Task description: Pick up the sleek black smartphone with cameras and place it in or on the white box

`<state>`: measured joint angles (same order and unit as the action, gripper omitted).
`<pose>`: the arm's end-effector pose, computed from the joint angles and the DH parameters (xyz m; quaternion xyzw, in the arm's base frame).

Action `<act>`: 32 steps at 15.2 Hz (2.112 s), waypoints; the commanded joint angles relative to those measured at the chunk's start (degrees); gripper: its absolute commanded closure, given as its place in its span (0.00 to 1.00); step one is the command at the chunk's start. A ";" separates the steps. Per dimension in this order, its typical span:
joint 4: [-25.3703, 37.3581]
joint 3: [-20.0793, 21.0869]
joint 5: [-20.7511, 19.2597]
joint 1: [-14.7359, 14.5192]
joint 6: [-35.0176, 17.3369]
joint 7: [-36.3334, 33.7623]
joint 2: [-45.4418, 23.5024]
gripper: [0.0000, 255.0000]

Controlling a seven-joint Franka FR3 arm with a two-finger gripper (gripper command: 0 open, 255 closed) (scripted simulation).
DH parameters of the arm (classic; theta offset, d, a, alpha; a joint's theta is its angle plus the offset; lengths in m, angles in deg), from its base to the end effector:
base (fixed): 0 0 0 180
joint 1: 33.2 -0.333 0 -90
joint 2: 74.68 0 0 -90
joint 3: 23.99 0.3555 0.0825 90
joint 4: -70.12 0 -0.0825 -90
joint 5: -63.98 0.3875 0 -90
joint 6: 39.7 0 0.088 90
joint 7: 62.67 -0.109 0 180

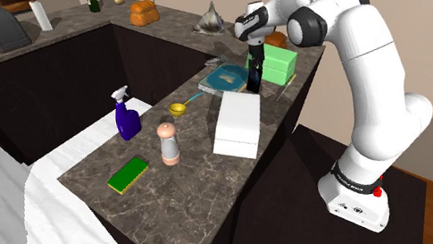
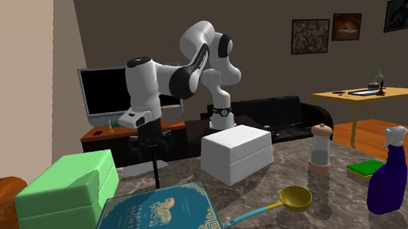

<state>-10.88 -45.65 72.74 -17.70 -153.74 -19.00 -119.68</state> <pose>0.6278 -0.3890 0.2674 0.9929 0.0604 -0.1028 0.0026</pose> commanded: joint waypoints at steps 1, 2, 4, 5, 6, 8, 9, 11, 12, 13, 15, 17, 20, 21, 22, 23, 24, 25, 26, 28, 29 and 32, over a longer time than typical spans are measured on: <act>-0.32 0.00 0.04 0.09 -0.44 0.13 -0.07 0.00; -0.32 0.00 0.04 0.09 -0.44 0.13 -0.07 0.00; -0.32 0.00 0.04 0.09 -0.44 0.13 -0.07 0.00; -0.32 0.00 0.04 0.09 -0.44 0.13 -0.07 0.00; -0.32 0.00 0.04 0.09 -0.44 0.13 -0.07 0.00; -0.31 0.00 0.04 0.09 -0.43 0.13 -0.08 1.00; -0.31 0.00 0.04 0.09 -0.43 0.13 -0.08 1.00; -0.30 0.00 0.04 0.09 -0.43 0.13 -0.08 1.00; -0.30 0.00 0.04 0.09 -0.43 0.13 -0.08 1.00; -0.31 0.00 0.04 0.09 -0.43 0.12 -0.08 1.00; -0.30 0.00 0.04 0.09 -0.42 0.12 -0.08 1.00; -0.30 0.00 0.04 0.09 -0.42 0.12 -0.08 1.00; -0.05 -0.29 -0.29 -0.09 1.07 0.12 1.19 1.00; 0.10 -0.38 -0.40 -0.13 1.59 0.11 1.57 1.00; 0.25 -0.47 -0.51 -0.18 2.12 0.11 1.96 1.00; 0.41 -0.56 -0.61 -0.22 2.65 0.11 2.35 1.00; 0.58 -0.64 -0.72 -0.26 3.18 0.11 2.72 1.00; 0.78 -0.73 -0.82 -0.30 3.72 0.10 3.08 1.00; 0.98 -0.81 -0.92 -0.34 4.27 0.10 3.44 1.00; 1.45 -0.97 -1.12 -0.40 5.39 0.10 4.11 1.00; 1.70 -1.04 -1.22 -0.43 5.96 0.10 4.44 1.00; 2.58 -1.26 -1.50 -0.48 7.70 0.11 5.35 1.00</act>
<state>-8.62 -46.82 71.36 -18.13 -146.77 -18.87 -114.74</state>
